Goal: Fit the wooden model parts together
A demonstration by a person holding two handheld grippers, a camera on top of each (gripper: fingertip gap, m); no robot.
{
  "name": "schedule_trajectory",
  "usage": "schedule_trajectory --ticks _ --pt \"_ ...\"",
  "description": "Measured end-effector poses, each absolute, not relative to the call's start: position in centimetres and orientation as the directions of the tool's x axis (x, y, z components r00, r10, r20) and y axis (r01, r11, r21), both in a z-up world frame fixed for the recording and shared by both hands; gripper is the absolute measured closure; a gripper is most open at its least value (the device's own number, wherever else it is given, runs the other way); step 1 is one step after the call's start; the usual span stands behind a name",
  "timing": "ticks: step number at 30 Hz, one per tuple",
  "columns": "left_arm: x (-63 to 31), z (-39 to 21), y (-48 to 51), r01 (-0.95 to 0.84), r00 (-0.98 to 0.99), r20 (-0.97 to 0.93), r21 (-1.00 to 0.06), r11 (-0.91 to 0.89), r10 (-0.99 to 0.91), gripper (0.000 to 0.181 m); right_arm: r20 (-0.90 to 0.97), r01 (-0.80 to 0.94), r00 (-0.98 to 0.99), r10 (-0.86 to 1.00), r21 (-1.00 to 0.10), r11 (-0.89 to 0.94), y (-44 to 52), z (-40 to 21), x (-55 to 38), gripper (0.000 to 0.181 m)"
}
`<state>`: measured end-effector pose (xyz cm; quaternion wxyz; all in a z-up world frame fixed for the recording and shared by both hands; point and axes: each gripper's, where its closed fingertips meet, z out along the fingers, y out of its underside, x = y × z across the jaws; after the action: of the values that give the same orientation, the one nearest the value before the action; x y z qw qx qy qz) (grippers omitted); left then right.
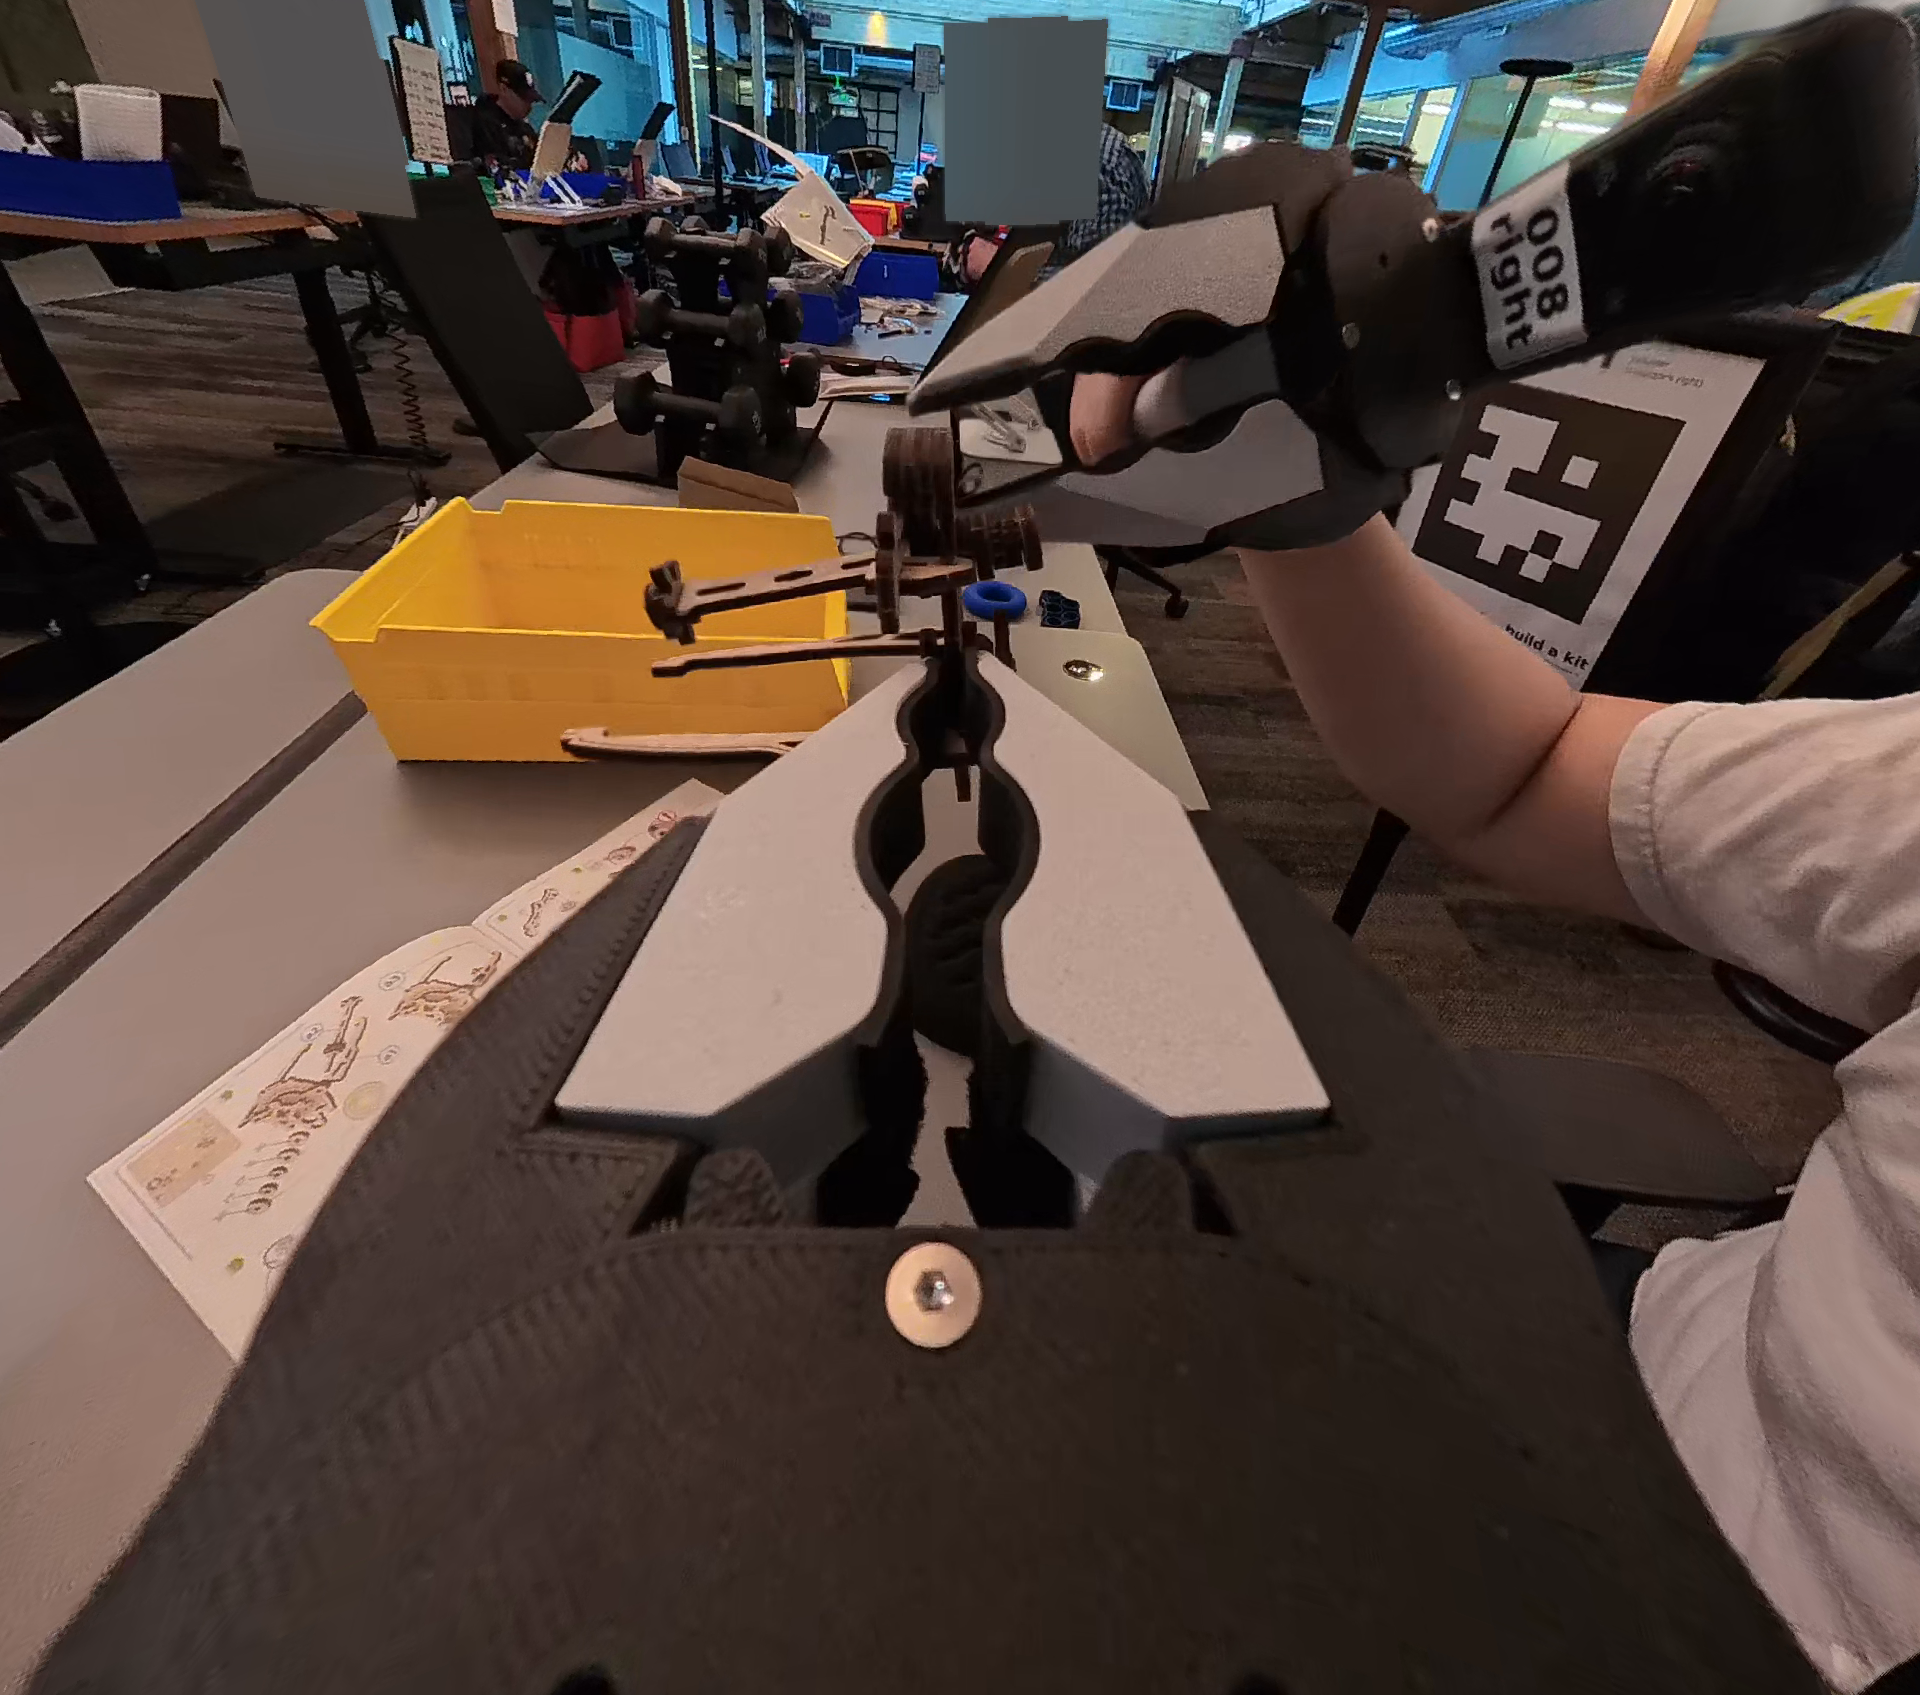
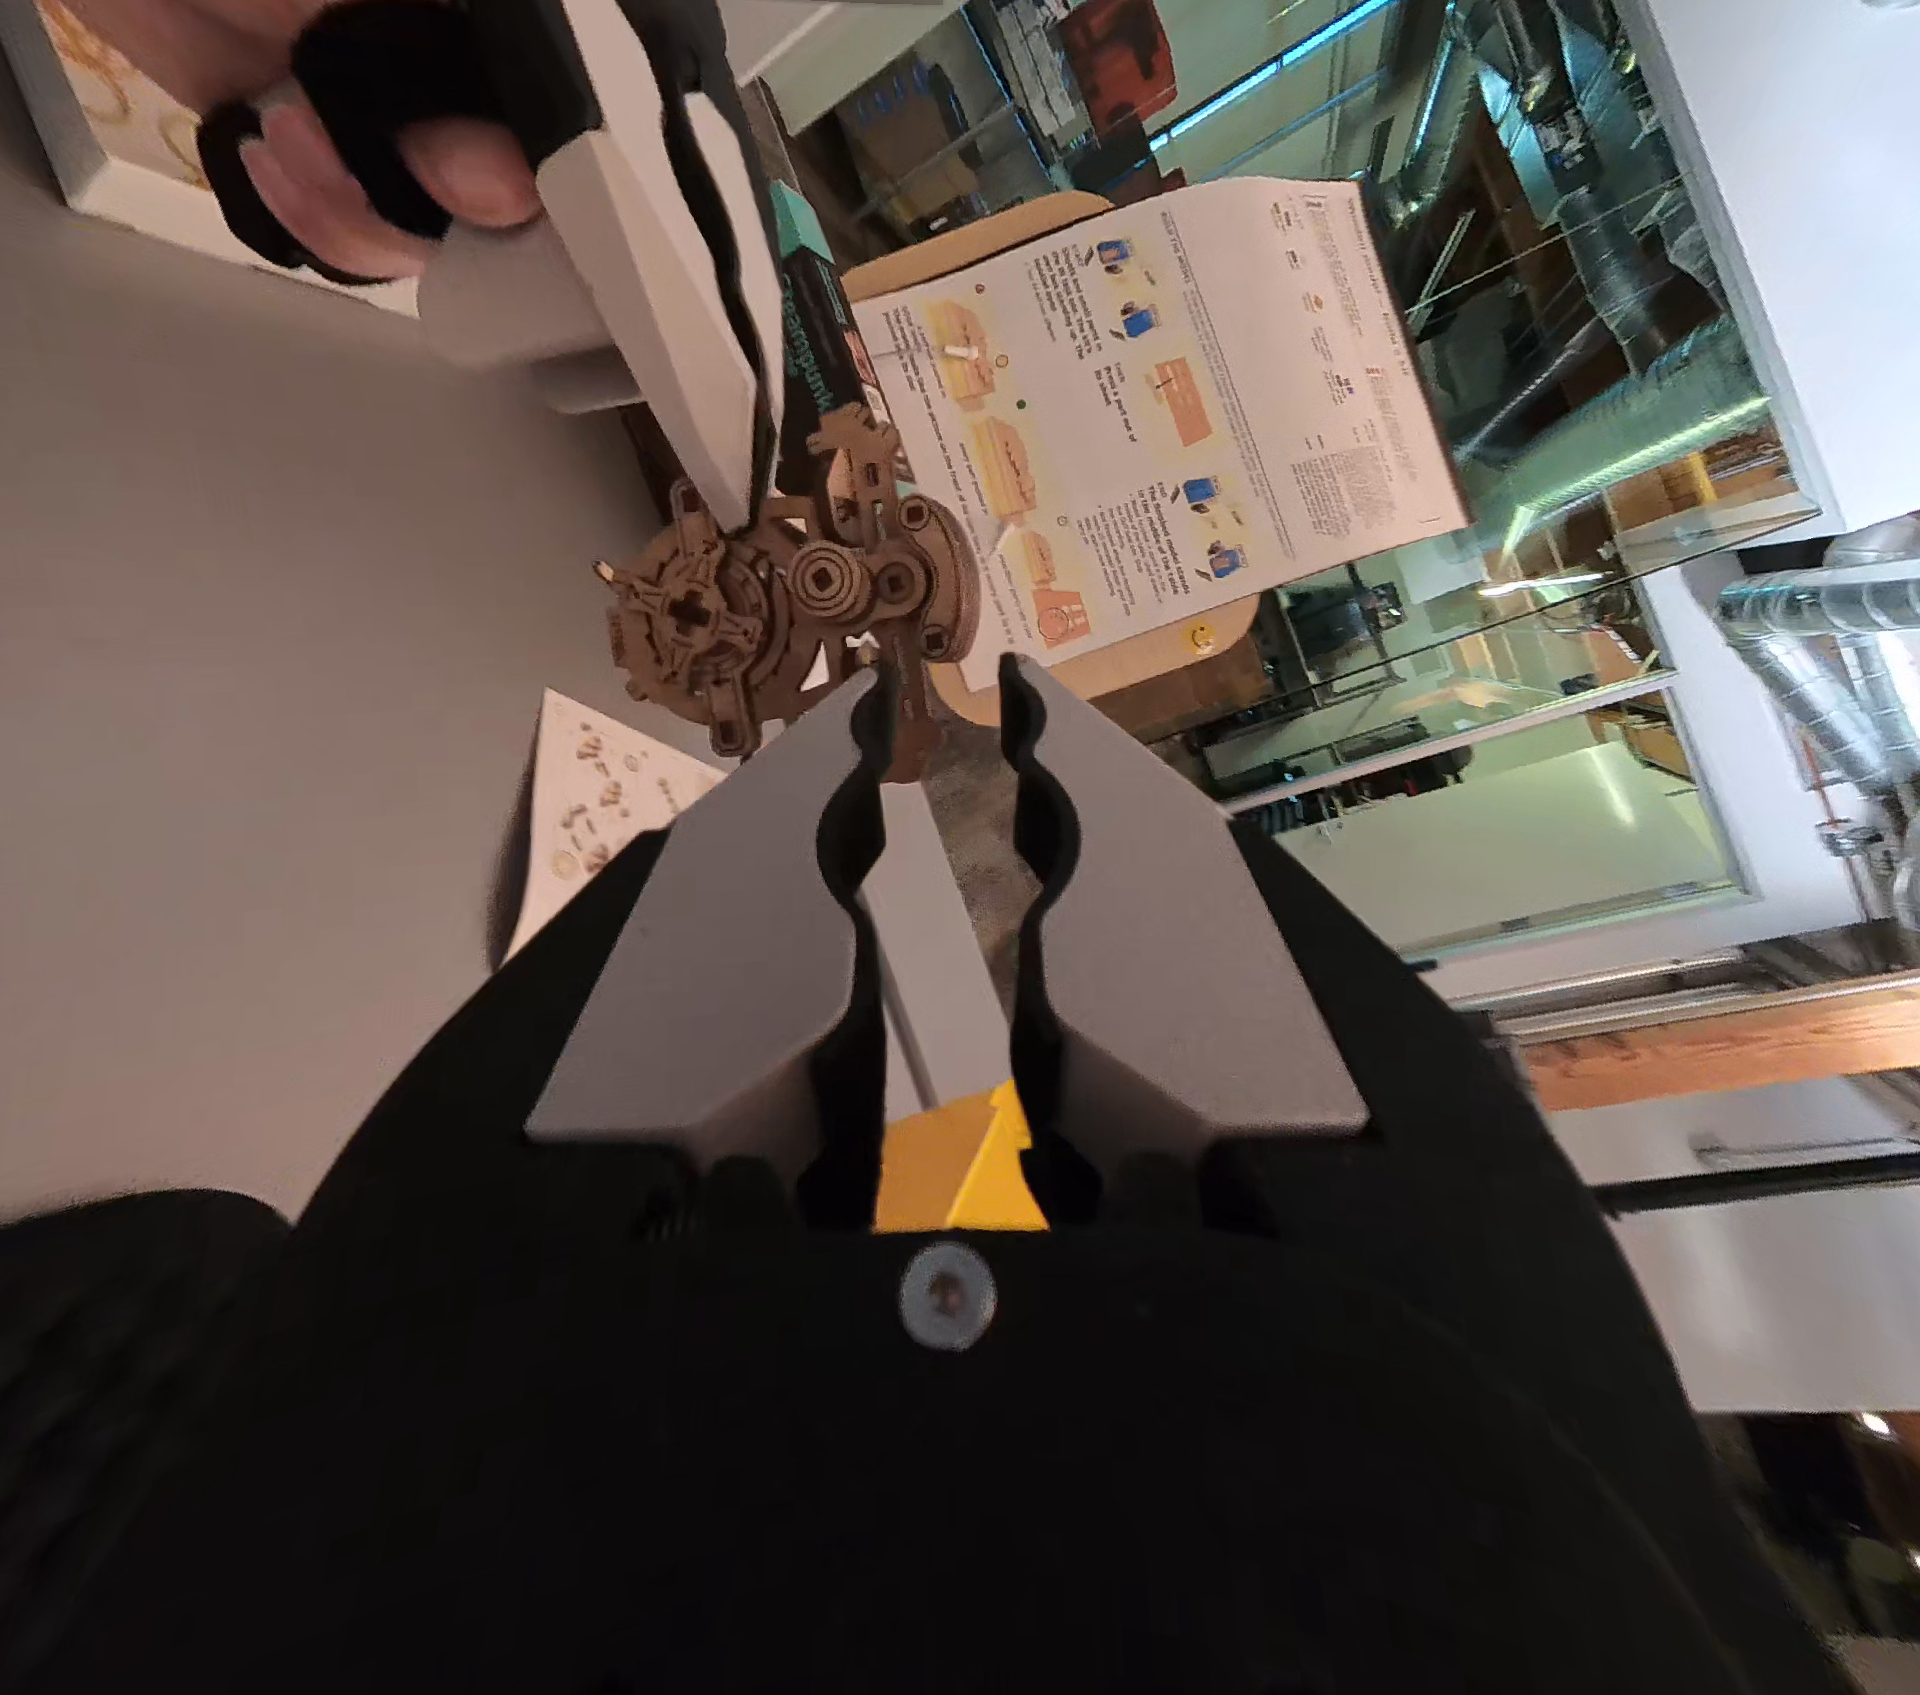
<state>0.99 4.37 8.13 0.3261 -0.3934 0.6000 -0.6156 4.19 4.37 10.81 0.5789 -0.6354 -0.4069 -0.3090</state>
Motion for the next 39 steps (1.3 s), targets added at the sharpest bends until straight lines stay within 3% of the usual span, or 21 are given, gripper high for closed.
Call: schedule_trajectory --ticks 9,14,18,20,23,25,29,32,35,39 --pt "1.3 7.4 4.0 -0.096 -0.477 0.082 -0.995 -0.04 -0.875 0.181 0.9 0.907 0.421 0.118 -0.421 -0.021 4.6 10.9 4.4 0.166" --pt "1.4 7.8 4.8 -0.066 -0.448 0.085 -0.996 -0.062 -0.89 0.181 0.888 0.889 0.458 0.044 -0.457 -0.027 4.0 11.8 4.9 0.161" --pt "1.5 8.4 5.8 -0.036 -0.415 0.13 -0.991 -0.127 -0.9 0.181 0.842 0.837 0.539 0.027 -0.539 0.091 2.3 11.6 2.4 0.156" --pt "1.6 8.4 6.0 -0.038 -0.408 0.161 -0.986 -0.16 -0.899 0.181 0.887 0.884 0.46 0.046 -0.462 0.073 2.8 9.3 1.3 0.154" --pt "1.8 8.1 5.9 -0.065 -0.418 0.195 -0.981 -0.185 -0.887 0.181 0.971 0.972 0.233 -0.052 -0.234 -0.002 3.9 7.6 1.2 0.154" --pt "1.8 7.8 5.7 -0.078 -0.423 0.195 -0.981 -0.179 -0.885 0.181 0.99 0.989 0.138 -0.012 -0.139 -0.049 4.6 6.6 1.2 0.154" --pt "1.9 7.4 5.4 -0.099 -0.422 0.178 -0.984 -0.15 -0.889 0.181 0.998 0.989 0.059 0.037 -0.054 -0.136 5.1 6.3 2.1 0.156" --pt "2.1 7.0 5.5 -0.108 -0.403 0.146 -0.988 -0.112 -0.903 0.181 0.996 0.986 0.036 0.082 -0.022 -0.165 5.2 5.9 2.1 0.167" --pt "2.3 7.0 5.5 -0.091 -0.391 0.14 -0.989 -0.114 -0.91 0.181 0.991 0.976 0.104 0.079 -0.086 -0.198 5.2 6.0 2.3 0.168" --pt "2.1 7.7 5.6 -0.052 -0.392 0.147 -0.989 -0.138 -0.908 0.181 0.959 0.944 0.284 0.022 -0.275 -0.183 5.2 6.8 2.2 0.168"
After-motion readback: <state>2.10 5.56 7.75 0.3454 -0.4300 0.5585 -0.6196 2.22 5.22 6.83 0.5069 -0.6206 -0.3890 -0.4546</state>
